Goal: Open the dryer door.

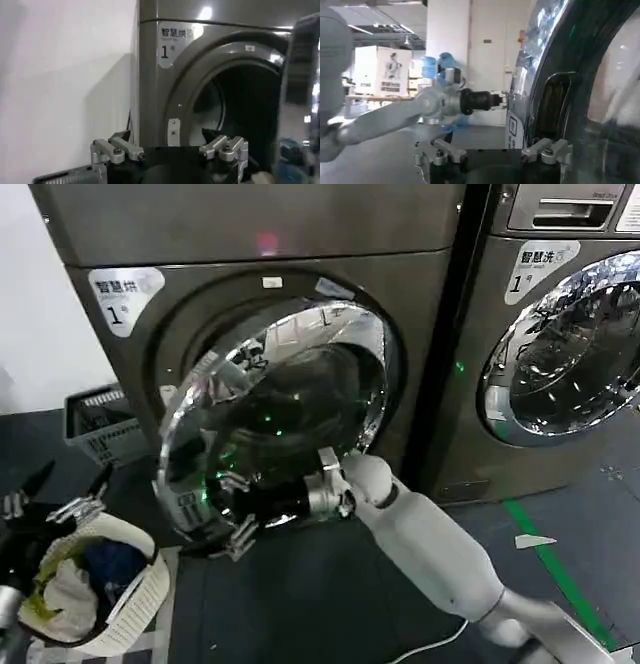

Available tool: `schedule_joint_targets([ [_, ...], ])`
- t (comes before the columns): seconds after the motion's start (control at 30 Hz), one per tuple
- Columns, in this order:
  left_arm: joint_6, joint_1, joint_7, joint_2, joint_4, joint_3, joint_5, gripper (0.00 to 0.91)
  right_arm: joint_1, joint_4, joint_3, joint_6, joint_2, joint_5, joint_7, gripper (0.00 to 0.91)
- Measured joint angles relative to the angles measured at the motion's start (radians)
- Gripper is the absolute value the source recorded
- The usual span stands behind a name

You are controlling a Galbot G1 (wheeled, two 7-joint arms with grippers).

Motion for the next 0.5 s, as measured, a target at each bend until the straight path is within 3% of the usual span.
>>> schedule_joint_targets([
  [0.5,-0.011,-0.027,0.011,0.072,0.020,0.040,-0.015,0.907,-0.055,0.032,0.032,0.004,-0.098,-0.012,-0.171,0.907],
])
